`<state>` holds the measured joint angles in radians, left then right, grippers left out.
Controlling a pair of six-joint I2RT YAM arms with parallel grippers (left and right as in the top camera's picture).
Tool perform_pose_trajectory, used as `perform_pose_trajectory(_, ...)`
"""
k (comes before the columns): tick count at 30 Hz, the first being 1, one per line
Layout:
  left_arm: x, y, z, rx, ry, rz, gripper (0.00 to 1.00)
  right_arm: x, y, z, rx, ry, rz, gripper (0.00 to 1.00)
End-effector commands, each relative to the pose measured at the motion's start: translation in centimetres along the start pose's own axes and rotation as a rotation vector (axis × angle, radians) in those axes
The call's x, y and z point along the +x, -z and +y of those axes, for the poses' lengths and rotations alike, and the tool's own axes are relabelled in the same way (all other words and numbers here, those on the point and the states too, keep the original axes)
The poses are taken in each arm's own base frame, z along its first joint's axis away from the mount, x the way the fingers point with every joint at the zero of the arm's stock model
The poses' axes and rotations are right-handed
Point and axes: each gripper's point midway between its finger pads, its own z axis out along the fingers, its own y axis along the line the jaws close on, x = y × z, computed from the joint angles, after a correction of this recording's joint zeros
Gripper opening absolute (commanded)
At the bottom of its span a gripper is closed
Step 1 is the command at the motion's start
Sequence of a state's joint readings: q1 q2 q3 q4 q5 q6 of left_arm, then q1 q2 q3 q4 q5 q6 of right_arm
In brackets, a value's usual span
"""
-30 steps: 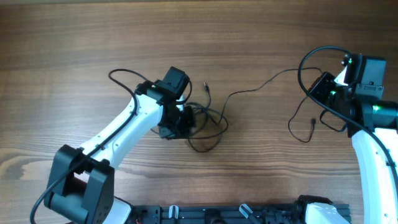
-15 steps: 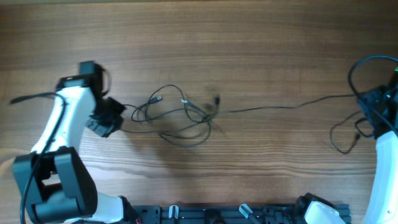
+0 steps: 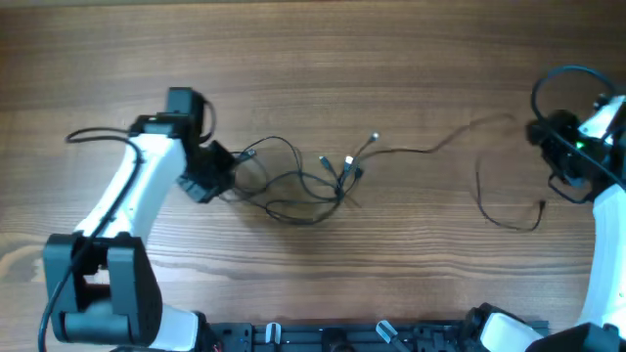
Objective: Untangle cables
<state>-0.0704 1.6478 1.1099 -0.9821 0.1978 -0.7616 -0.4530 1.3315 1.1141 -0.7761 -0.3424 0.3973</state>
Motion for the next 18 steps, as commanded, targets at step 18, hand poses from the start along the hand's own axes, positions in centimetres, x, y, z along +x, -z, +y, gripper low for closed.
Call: perform_pose_trajectory(18,2.8,-0.8,-2.5,0.01,-0.116,0.016,0.09,23.3,-8.4,13.1,-0.249,0.461,0.713,0.76)
